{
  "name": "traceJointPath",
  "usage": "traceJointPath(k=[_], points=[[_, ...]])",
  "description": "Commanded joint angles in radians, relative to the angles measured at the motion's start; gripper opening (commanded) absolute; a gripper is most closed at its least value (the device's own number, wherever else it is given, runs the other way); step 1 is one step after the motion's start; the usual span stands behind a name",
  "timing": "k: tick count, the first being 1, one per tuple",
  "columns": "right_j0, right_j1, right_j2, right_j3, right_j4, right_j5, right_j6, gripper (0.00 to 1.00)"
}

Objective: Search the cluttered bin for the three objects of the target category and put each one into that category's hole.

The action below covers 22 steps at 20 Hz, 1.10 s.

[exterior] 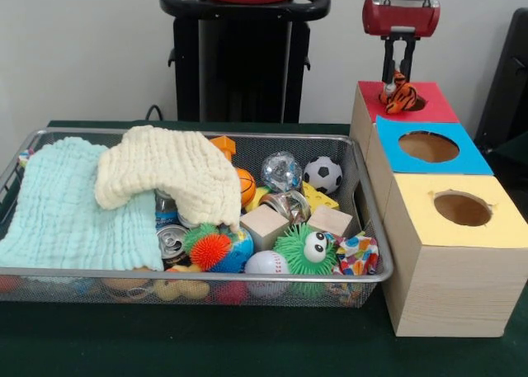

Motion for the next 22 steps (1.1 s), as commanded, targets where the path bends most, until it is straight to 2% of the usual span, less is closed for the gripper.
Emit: traceJointPath(k=[1,6,10,15,22], points=[[-0.016,0.029,0.094,0.064,0.061,0.029,0.273,0.0],[-0.055,0.08,0.117,0.075,0.049,0.016,0.268,0.0],[-0.095,0.141,0.171,0.093,0.057,-0.021,0.298,0.0],[-0.126,0.21,0.225,0.085,0.045,-0.105,0.325,0.0],[-0.142,0.197,0.293,0.072,0.048,-0.153,0.347,0.0]])
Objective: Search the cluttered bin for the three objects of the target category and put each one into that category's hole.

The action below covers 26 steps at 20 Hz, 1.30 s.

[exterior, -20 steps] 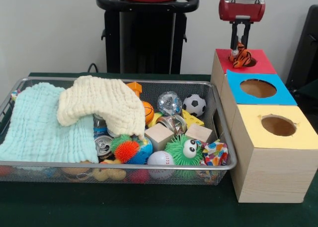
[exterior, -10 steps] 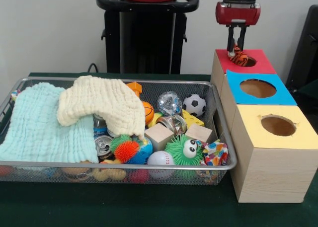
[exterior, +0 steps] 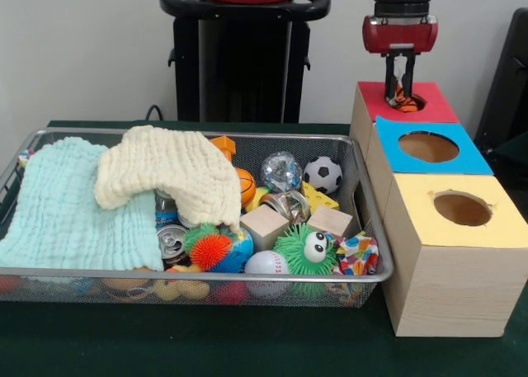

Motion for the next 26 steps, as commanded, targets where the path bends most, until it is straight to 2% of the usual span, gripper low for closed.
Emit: traceJointPath(k=[1,5,8,15,25,26], points=[[-0.03,0.126,0.171,0.031,0.044,-0.065,0.341,0.0],[-0.006,0.121,0.172,0.035,0.07,-0.067,0.352,0.0],[0.026,0.117,0.144,0.031,0.101,-0.04,0.34,0.0],[0.113,0.101,0.017,0.01,0.155,0.038,0.282,0.0],[0.197,0.098,-0.125,-0.031,0.177,0.107,0.199,0.0],[0.206,0.1,-0.14,-0.036,0.176,0.112,0.196,1.0]])
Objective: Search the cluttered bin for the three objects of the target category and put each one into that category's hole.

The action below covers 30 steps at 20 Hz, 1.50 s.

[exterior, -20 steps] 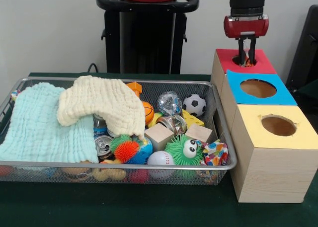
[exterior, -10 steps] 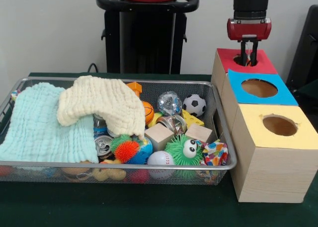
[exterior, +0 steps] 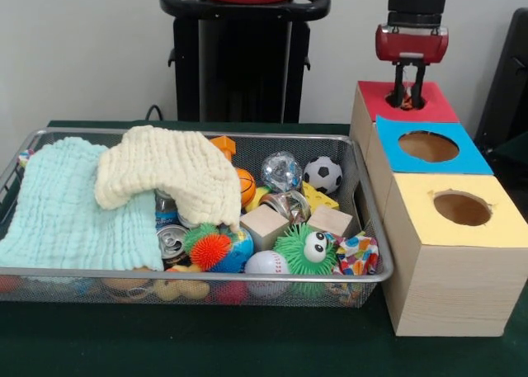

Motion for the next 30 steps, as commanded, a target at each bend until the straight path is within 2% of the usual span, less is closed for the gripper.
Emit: traceJointPath(k=[1,3,12,20,30], points=[[0.047,0.038,-0.062,-0.028,0.033,0.182,0.119,1.0],[0.065,0.045,-0.088,-0.034,0.036,0.174,0.11,1.0],[0.094,0.051,-0.119,-0.051,0.018,0.174,0.107,1.0],[0.15,-0.01,-0.183,-0.081,0.02,0.272,0.098,1.0],[0.146,-0.026,-0.179,-0.119,0.0,0.304,0.126,1.0]])
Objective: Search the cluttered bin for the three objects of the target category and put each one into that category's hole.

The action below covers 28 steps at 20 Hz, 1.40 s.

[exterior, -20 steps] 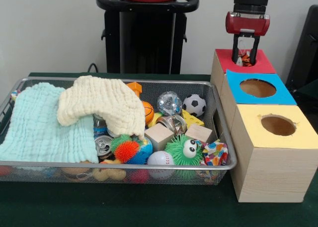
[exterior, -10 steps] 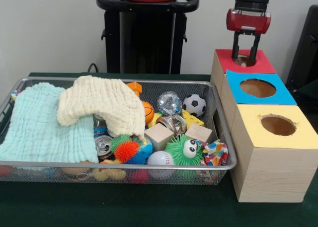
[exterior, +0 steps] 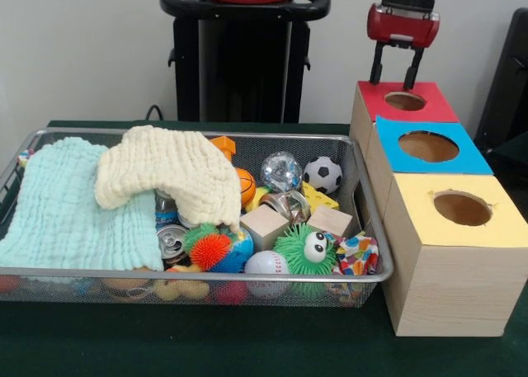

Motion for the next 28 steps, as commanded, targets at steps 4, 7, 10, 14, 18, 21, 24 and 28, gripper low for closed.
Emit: traceJointPath(k=[4,7,10,14,18,21,24,28], points=[[-0.039,0.007,0.019,-0.06,-0.025,0.085,0.122,1.0],[-0.042,-0.01,-0.012,-0.063,-0.05,0.103,0.088,1.0],[-0.076,-0.02,-0.035,-0.079,-0.102,0.103,0.035,1.0],[-0.158,-0.027,-0.042,-0.098,-0.207,0.087,-0.029,1.0],[-0.274,-0.047,-0.006,-0.107,-0.332,0.073,-0.067,1.0],[-0.347,-0.06,0.033,-0.114,-0.408,0.078,-0.069,1.0],[-0.414,-0.066,0.072,-0.126,-0.48,0.083,-0.068,1.0],[-0.497,-0.071,0.121,-0.14,-0.562,0.088,-0.074,1.0]])
